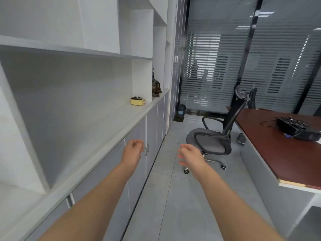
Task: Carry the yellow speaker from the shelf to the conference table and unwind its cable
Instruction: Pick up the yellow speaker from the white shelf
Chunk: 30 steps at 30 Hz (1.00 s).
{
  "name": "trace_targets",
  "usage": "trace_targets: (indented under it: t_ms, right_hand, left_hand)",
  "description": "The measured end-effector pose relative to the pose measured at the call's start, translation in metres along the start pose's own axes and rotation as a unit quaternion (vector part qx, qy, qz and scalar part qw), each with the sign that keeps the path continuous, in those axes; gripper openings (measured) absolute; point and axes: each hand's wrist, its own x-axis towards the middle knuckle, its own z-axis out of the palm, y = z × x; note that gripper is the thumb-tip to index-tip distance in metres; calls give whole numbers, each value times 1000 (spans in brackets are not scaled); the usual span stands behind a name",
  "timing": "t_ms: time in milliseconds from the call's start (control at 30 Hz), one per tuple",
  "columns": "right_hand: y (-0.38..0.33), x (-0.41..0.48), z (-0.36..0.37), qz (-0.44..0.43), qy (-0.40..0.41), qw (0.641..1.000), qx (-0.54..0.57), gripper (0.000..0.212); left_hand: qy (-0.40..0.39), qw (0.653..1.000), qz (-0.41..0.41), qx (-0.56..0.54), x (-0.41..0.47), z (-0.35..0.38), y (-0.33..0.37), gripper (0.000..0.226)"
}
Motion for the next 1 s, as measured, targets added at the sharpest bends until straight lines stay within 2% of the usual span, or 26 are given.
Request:
trace_targets:
  t_ms: [100,333,467,800,1000]
  right_hand:
    - [-10,32,-15,0,-13,1000,-8,37]
    - [-23,104,-50,-1,-20,1000,-15,25]
    - [-28,140,-60,2,-25,1000,-13,27]
    - [-28,240,-32,21,-45,999,-11,21]
    - [-41,316,-5,17,-45,999,-11,29]
  left_hand:
    - [15,1000,6,-3,24,25,5,18]
    - [47,998,4,-39,72,82,14,15]
    - [56,998,-5,-37,94,101,8,15]
    - [73,996,-26,-53,194,117,-6,14]
    - [70,995,-24,-65,285,127,-8,17]
